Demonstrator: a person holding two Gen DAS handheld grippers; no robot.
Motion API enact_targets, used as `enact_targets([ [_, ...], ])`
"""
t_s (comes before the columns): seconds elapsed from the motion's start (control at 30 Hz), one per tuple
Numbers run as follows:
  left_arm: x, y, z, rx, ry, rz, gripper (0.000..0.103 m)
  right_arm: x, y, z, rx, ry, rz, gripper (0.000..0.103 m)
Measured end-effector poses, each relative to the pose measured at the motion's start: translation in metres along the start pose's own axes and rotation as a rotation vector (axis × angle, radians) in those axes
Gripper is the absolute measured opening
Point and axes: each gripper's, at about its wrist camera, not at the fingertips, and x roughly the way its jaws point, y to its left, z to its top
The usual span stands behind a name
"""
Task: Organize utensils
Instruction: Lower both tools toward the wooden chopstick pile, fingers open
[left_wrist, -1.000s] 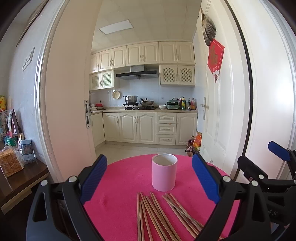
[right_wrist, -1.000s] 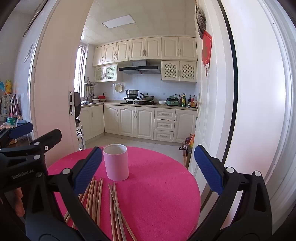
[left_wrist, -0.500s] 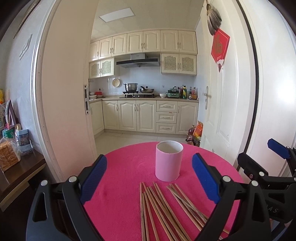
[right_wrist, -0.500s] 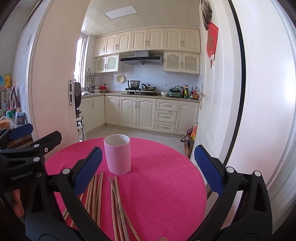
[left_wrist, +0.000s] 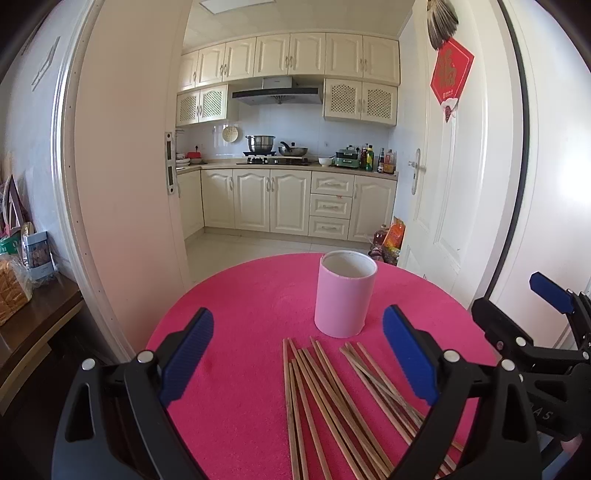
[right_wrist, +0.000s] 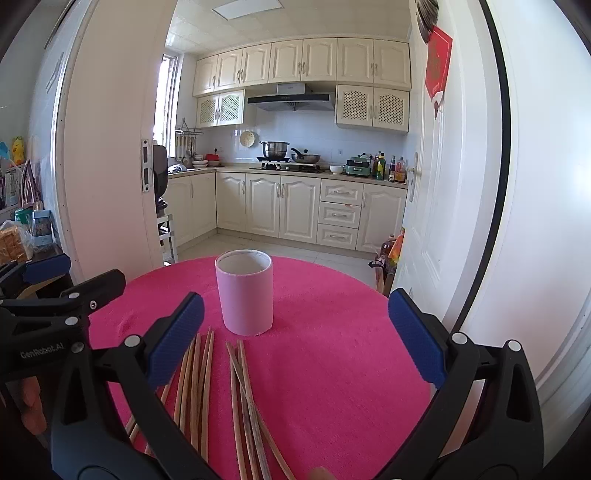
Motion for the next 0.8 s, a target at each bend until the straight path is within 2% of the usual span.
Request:
enact_targets([
  [0.17,0.01,0.002,0.0,-0.005,0.05,-0.038,0.091,0.011,-0.003,-0.001,-0.002,0.052,0.009,0.097],
  [0.3,0.029,0.009,-0.002,-0.022,0.15,-0.092,0.09,0.03,-0.003,-0.004,-0.021,0.144,0.049,0.097],
  [0.37,0.044,0.015,-0.005,-0.027,0.238,-0.102,0.064,0.043,-0.001,-0.008,-0.034,0.204,0.083,0.097],
  [0.47,0.067,0.029,-0.014,-0.086,0.363,-0.137,0.049,0.061,-0.001,-0.016,-0.065,0.292,0.12,0.091],
  [0.63,0.098,0.035,-0.039,-0.078,0.537,-0.14,0.039,0.095,0.003,-0.033,-0.099,0.473,0.216,0.072],
  [0.7,0.109,0.035,-0.049,-0.069,0.588,-0.12,0.035,0.108,0.004,-0.038,-0.108,0.539,0.245,0.062],
  [0.8,0.117,0.036,-0.06,-0.067,0.632,-0.1,0.034,0.117,0.004,-0.042,-0.125,0.608,0.261,0.059],
])
